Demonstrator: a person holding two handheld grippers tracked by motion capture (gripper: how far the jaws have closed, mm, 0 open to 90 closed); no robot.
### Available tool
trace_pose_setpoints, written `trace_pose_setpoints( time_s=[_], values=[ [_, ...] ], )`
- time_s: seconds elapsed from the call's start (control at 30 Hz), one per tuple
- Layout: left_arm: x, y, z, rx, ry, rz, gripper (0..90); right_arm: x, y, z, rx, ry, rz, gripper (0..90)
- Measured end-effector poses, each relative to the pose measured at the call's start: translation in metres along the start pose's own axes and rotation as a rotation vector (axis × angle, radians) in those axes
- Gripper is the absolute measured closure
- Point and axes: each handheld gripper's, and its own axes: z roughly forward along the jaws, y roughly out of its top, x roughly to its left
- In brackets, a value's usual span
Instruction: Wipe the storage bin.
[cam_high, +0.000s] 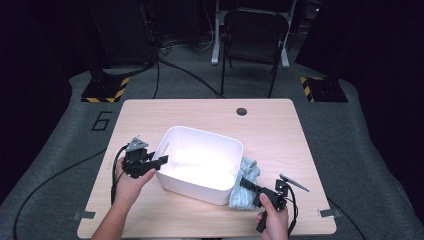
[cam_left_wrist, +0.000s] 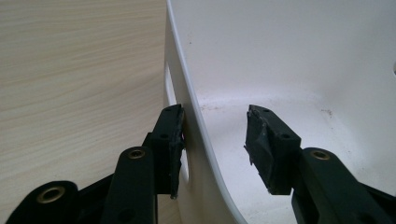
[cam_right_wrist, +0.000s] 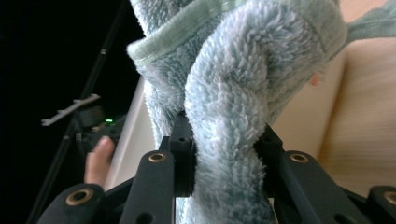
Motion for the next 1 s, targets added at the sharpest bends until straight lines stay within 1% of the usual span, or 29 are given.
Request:
trace_pose_setpoints(
  time_s=[0.03,0.07,0.1,0.13,0.2,0.23,0.27,0.33,0.37,0.4,0.43,0.5,0.53,0.57,0.6,0.63,0.67,0.73,0.8,0.83,0.87,0.9,0.93,0.97,1.0],
  values=[
    [0.000,0.000,0.000,0.000,0.000,0.000,56.4,0.003,0.000,-0.002,-0.001,0.005,-0.006,67.9],
    [0.000,0.000,0.000,0.001,0.000,0.000,56.4,0.004,0.001,-0.003,-0.013,0.025,-0.022,67.9],
    [0.000,0.000,0.000,0.001,0.002,-0.002,56.5,0.007,0.001,-0.004,-0.020,0.039,-0.017,67.9],
    [0.000,0.000,0.000,0.001,0.004,-0.002,56.8,0.011,0.001,-0.005,-0.028,0.045,-0.029,68.0],
    [-0.001,0.000,0.000,-0.001,0.015,-0.003,57.9,0.016,0.001,-0.005,-0.034,0.029,-0.058,68.2],
    [-0.003,0.000,-0.001,-0.001,0.022,-0.005,58.6,0.017,0.000,-0.004,-0.034,0.023,-0.058,68.3],
    [-0.004,-0.001,0.000,-0.009,0.036,-0.003,59.9,0.014,-0.001,-0.003,-0.030,0.015,-0.064,68.4],
    [-0.005,-0.001,-0.001,-0.001,0.043,0.006,61.6,0.011,-0.003,0.001,-0.025,0.027,-0.032,68.5],
    [-0.006,-0.001,-0.001,-0.002,0.047,0.008,62.0,0.009,-0.002,0.001,-0.025,0.030,-0.036,68.5],
    [-0.006,-0.001,-0.001,-0.002,0.049,0.009,62.0,0.009,-0.001,0.002,-0.015,0.045,-0.003,68.5],
    [-0.007,-0.002,0.000,-0.005,0.054,0.010,61.9,0.007,0.000,0.003,-0.026,0.042,-0.030,68.5],
    [-0.007,-0.002,0.000,-0.005,0.060,0.010,61.7,0.007,0.002,0.004,-0.032,0.040,-0.020,68.5],
    [-0.007,-0.003,0.000,-0.007,0.067,0.009,61.4,0.005,0.003,0.005,-0.037,0.041,-0.023,68.5],
    [-0.007,-0.003,0.000,-0.009,0.070,0.004,60.7,0.005,0.005,0.007,-0.042,0.041,-0.013,68.5],
    [-0.006,-0.003,-0.001,0.000,0.067,0.007,59.9,0.004,0.006,0.009,-0.045,0.044,-0.011,68.5],
    [-0.006,-0.004,-0.001,-0.003,0.071,0.005,59.3,0.003,0.008,0.010,-0.047,0.043,-0.012,68.5],
    [-0.005,-0.004,-0.001,-0.007,0.075,0.002,59.0,0.002,0.009,0.012,-0.053,0.046,-0.003,68.5],
    [-0.004,-0.005,-0.003,-0.004,0.075,-0.005,58.1,0.001,0.012,0.016,-0.057,0.047,-0.014,68.4],
    [-0.002,-0.006,-0.004,-0.008,0.072,-0.007,57.1,-0.001,0.013,0.019,-0.049,0.047,-0.018,68.4],
    [-0.002,-0.006,-0.005,-0.009,0.071,-0.015,56.6,-0.002,0.014,0.020,-0.047,0.045,-0.021,68.4],
    [-0.002,-0.006,-0.005,-0.010,0.070,-0.014,56.3,-0.003,0.014,0.022,-0.050,0.036,-0.035,68.4],
    [-0.002,-0.007,-0.005,-0.012,0.073,-0.014,56.2,-0.004,0.013,0.022,-0.041,0.026,-0.038,68.4],
    [-0.002,-0.007,-0.005,-0.011,0.075,-0.014,56.2,-0.005,0.013,0.023,-0.044,0.020,-0.035,68.5],
    [-0.003,-0.007,-0.005,-0.014,0.081,-0.008,56.2,-0.008,0.012,0.023,-0.034,0.009,-0.046,68.6],
    [-0.003,-0.007,-0.004,-0.018,0.086,-0.008,56.0,-0.008,0.011,0.023,-0.026,-0.005,-0.022,68.8]
  ],
)
